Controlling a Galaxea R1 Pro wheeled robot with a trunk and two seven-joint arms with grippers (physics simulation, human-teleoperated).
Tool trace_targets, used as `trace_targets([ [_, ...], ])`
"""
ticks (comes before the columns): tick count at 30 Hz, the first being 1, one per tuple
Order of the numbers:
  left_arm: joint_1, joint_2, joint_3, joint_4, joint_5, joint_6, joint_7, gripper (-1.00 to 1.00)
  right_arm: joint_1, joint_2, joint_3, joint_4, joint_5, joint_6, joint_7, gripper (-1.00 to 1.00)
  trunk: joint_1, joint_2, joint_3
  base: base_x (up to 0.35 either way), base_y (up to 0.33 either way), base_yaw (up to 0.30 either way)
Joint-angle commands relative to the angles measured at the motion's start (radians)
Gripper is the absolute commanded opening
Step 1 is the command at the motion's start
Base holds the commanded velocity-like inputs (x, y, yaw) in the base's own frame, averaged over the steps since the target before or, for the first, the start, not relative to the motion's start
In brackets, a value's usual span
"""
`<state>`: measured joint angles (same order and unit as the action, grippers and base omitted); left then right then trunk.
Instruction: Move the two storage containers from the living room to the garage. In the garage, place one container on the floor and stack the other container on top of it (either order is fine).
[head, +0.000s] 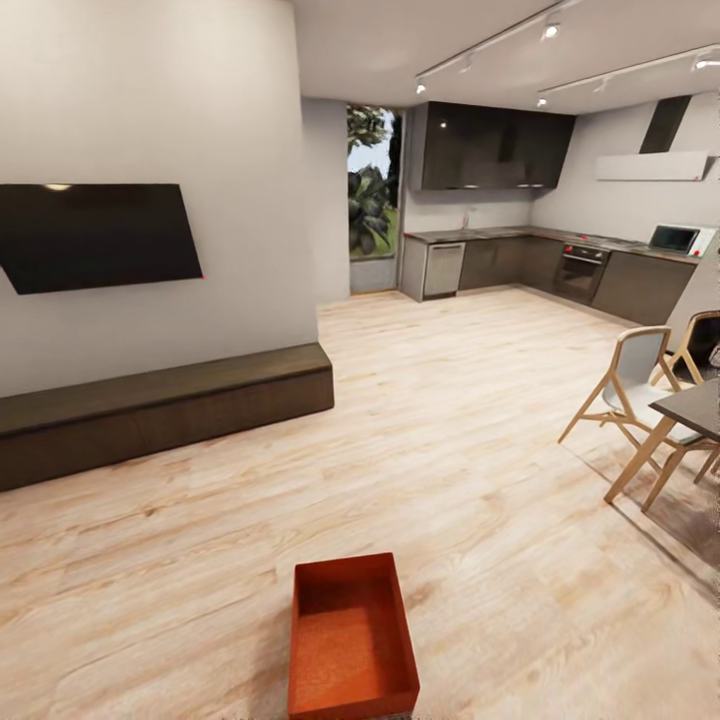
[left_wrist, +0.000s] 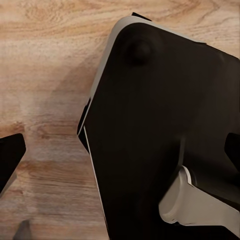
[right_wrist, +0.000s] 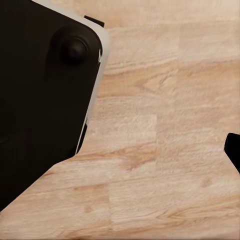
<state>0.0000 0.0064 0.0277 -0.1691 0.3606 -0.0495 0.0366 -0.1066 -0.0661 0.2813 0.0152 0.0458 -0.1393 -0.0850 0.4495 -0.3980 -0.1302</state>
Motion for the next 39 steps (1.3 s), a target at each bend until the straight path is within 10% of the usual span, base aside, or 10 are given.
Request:
trace_targets([
  [1, 0.0, 0.0, 0.003, -0.001, 0.0, -0.001, 0.002, 1.0, -0.001, 0.0, 0.003, 0.002, 0.005, -0.003, -0.004, 1.0, 0.0, -0.002, -0.004, 0.0, 0.0, -0.072],
  [39, 0.0, 0.0, 0.003, -0.001, 0.0, -0.001, 0.002, 1.0, -0.001, 0.003, 0.001, 0.002, 0.008, 0.003, -0.004, 1.0, 0.0, -0.002, -0.048, 0.0, 0.0, -0.004],
])
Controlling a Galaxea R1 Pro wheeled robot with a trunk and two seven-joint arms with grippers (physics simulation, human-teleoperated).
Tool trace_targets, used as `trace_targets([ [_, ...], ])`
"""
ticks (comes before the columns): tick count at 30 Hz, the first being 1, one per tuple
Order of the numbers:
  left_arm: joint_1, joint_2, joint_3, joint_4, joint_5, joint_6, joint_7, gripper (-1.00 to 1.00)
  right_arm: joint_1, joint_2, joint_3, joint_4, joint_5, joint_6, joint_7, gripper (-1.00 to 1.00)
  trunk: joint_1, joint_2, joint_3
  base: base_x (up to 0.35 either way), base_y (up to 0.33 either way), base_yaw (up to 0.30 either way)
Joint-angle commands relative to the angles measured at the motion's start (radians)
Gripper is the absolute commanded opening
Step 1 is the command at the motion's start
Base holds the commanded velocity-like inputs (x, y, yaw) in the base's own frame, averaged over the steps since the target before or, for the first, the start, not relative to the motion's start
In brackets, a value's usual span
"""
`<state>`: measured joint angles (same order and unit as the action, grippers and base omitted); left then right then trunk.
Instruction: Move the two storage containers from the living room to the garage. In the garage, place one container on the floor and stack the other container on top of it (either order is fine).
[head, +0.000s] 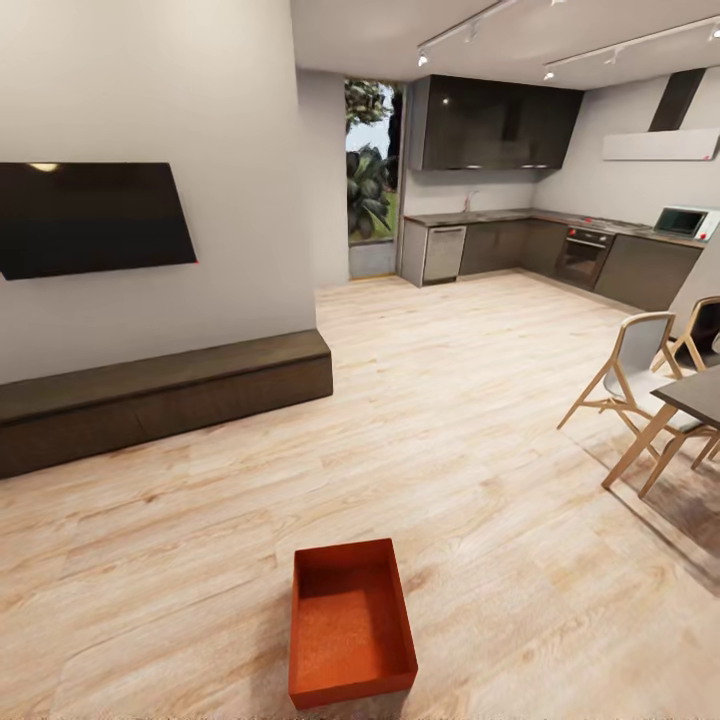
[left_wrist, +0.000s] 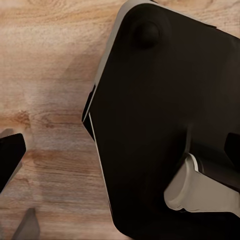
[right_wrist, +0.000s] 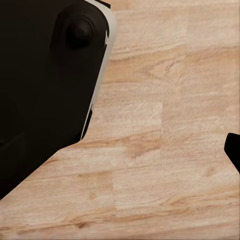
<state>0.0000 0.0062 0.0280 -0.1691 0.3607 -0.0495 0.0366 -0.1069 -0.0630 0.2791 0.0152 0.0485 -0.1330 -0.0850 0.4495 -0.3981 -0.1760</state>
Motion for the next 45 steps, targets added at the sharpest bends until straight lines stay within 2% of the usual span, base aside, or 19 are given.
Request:
trace_targets([
  [1, 0.0, 0.0, 0.003, -0.001, 0.0, -0.001, 0.002, 1.0, -0.001, 0.0, 0.003, 0.002, 0.005, -0.003, -0.004, 1.0, 0.0, -0.002, -0.003, 0.0, 0.0, 0.0],
  [19, 0.0, 0.0, 0.002, -0.001, 0.0, -0.001, 0.002, 1.0, -0.001, 0.0, 0.002, 0.002, 0.005, -0.004, -0.004, 1.0, 0.0, -0.002, -0.031, 0.0, 0.0, 0.008],
  [45, 0.0, 0.0, 0.002, -0.001, 0.0, -0.001, 0.002, 1.0, -0.001, 0.0, 0.0, 0.002, 0.003, -0.006, -0.004, 1.0, 0.0, -0.002, -0.069, 0.0, 0.0, 0.137],
])
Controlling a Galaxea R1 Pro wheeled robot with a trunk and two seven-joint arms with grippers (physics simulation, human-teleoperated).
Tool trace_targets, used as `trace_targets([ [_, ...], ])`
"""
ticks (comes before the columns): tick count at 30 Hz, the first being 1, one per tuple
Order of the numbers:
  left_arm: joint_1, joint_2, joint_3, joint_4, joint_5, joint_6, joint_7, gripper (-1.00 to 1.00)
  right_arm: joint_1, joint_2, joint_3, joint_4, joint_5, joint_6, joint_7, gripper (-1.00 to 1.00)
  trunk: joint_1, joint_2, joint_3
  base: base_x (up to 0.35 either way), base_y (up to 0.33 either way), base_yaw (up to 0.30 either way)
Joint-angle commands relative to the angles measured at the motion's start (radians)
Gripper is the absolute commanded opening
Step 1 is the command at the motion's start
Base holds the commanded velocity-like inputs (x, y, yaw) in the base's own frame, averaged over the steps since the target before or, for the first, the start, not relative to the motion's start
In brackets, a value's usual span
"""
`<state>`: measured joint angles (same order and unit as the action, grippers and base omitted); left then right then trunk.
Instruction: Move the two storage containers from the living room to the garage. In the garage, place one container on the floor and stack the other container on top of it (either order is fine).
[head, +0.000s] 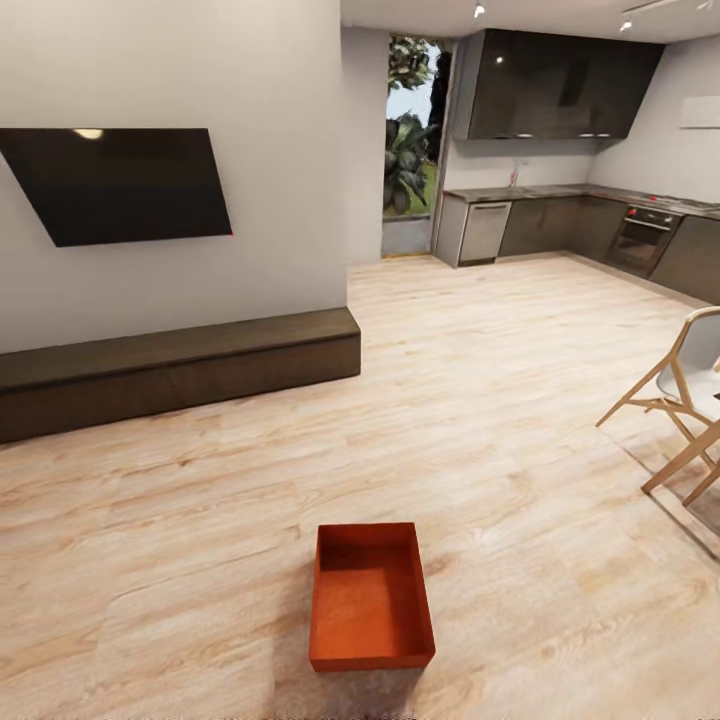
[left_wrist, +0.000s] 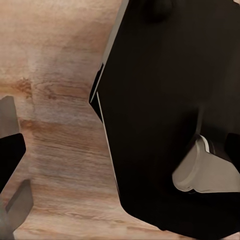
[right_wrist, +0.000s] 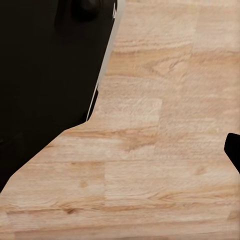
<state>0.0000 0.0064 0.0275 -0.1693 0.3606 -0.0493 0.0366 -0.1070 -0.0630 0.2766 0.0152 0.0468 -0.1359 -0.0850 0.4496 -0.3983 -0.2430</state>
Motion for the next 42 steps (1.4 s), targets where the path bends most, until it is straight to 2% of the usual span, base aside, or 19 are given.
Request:
trace_targets([
  [1, 0.0, 0.0, 0.002, -0.001, 0.0, -0.001, 0.002, 1.0, -0.001, 0.0, 0.003, 0.002, 0.005, -0.003, -0.004, 1.0, 0.0, -0.002, -0.003, 0.0, 0.0, 0.007],
  [42, 0.0, -0.001, 0.003, -0.001, 0.0, -0.001, 0.002, 1.0, -0.001, 0.0, 0.002, 0.002, 0.002, -0.002, -0.004, 1.0, 0.0, -0.002, -0.068, 0.0, 0.0, 0.0],
])
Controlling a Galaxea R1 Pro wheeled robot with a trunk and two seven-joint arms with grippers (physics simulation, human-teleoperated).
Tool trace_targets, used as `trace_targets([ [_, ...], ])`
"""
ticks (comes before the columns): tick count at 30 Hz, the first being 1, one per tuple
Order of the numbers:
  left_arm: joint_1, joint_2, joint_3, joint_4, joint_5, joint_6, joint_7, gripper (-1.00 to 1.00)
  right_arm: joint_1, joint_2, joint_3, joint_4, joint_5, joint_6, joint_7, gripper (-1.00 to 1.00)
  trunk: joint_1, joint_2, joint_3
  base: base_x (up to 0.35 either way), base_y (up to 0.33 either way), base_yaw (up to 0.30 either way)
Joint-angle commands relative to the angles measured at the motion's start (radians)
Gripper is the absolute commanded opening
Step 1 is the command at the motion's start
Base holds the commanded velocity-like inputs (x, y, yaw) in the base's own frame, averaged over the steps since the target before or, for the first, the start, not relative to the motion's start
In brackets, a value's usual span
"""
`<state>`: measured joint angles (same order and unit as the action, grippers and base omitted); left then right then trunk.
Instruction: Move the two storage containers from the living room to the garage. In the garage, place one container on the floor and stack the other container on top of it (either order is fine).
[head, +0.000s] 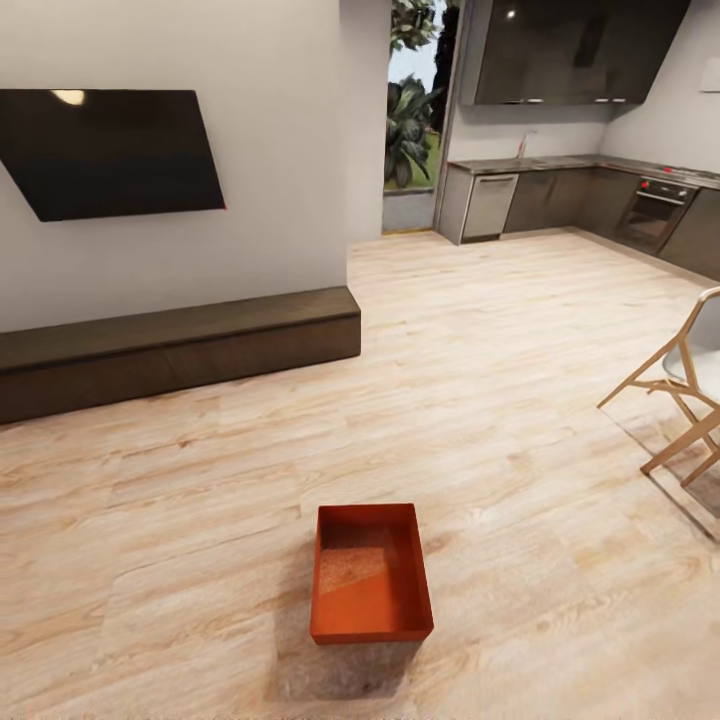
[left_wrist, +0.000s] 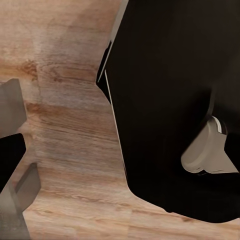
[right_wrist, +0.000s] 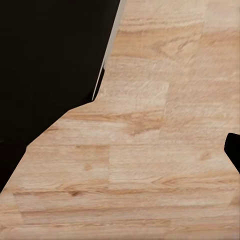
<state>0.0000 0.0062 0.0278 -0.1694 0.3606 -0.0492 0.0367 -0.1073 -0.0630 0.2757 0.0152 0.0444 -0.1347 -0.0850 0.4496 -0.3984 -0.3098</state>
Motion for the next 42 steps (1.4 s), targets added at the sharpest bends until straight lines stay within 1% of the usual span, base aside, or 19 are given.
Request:
trace_targets([
  [1, 0.0, 0.0, 0.003, -0.001, 0.0, -0.001, 0.002, 1.0, -0.001, 0.0, 0.003, 0.002, 0.005, -0.003, -0.004, 1.0, 0.0, -0.002, -0.003, 0.0, 0.0, 0.0],
  [42, 0.0, 0.0, 0.002, -0.001, 0.0, -0.001, 0.002, 1.0, -0.001, 0.0, 0.002, 0.002, 0.005, -0.005, -0.004, 1.0, 0.0, -0.002, -0.069, 0.0, 0.0, 0.0],
])
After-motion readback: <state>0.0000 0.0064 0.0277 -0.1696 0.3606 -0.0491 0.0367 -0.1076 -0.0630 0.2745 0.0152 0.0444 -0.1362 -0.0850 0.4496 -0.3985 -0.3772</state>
